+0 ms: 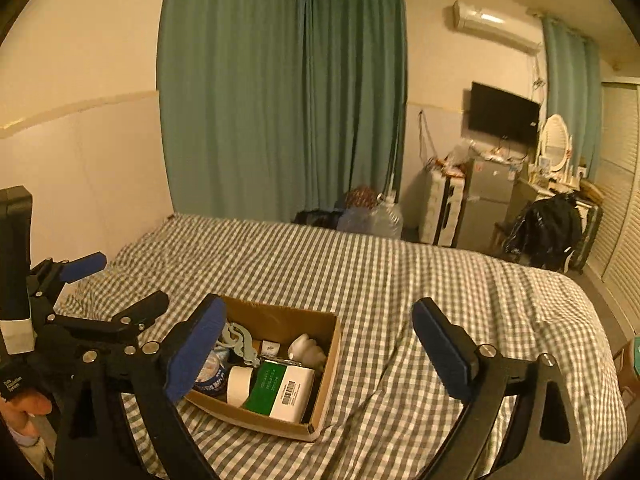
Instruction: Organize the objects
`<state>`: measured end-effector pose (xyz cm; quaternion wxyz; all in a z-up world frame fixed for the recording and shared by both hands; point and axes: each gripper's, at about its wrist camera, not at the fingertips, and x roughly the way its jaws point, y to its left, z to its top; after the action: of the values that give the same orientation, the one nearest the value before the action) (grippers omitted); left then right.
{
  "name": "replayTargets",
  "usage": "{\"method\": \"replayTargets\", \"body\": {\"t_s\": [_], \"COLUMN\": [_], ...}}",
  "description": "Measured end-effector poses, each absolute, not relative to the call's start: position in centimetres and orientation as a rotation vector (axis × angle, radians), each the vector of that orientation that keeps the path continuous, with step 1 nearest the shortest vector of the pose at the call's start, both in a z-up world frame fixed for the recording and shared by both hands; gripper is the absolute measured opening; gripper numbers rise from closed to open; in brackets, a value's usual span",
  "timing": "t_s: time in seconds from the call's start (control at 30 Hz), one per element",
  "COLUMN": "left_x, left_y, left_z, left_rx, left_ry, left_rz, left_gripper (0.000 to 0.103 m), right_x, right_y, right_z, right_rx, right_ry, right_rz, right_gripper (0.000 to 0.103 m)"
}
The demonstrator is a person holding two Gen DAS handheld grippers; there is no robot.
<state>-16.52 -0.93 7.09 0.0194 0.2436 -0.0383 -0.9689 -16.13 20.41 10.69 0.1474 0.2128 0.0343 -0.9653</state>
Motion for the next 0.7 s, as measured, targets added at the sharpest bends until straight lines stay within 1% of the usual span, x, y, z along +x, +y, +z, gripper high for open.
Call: {"method": "replayTargets", "body": {"t_s": [0.03,0.1,0.2,0.3,0.43,0.5,0.6,0.7], "left_x": [-15.9,-14.7,-12.9,-11.0,-7.3,-6.4,-5.4,-5.0], "left_y": [-1.0,-1.3,-1.6,-1.4,-1.0,-0.9,-0.8,-0.8], "left_z": [7.4,7.8,8.3,9.0,9.2,8.5,7.1,5.4], "left_rx": [0.741,0.73,0.716,0.65,0.433,0.42,0.414,0.446], "left_ry": [-0.113,-0.081,-0.023,-0.018,0.03,0.037,0.001,-0.01], "left_rz": [-3.005,-3.0,-3.022,-3.027,-2.98,-3.0,-2.999,-2.975], "left_gripper": [0.103,0.103,0.103,0.103,0.103,0.103,0.103,0.103], "right_x": [-15.3,-14.0,-11.9,-9.6,-7.1,-6.5,-6.2,-6.6], "right_y": [20.7,20.8,20.8,21.0,21.6,21.9,22.3,22.7], "right_z": [11.0,11.6,12.2,12.3,10.3,9.1,6.9,5.1], "right_rx": [0.592,0.557,0.505,0.435,0.376,0.382,0.401,0.479], "right_ry": [0.091,0.084,0.096,0.109,0.062,0.051,0.044,0.019], "right_rz": [-2.793,-2.817,-2.845,-2.896,-2.954,-2.952,-2.968,-2.951], "right_gripper": [0.101,0.103,0.103,0.103,0.103,0.103,0.103,0.103]}}
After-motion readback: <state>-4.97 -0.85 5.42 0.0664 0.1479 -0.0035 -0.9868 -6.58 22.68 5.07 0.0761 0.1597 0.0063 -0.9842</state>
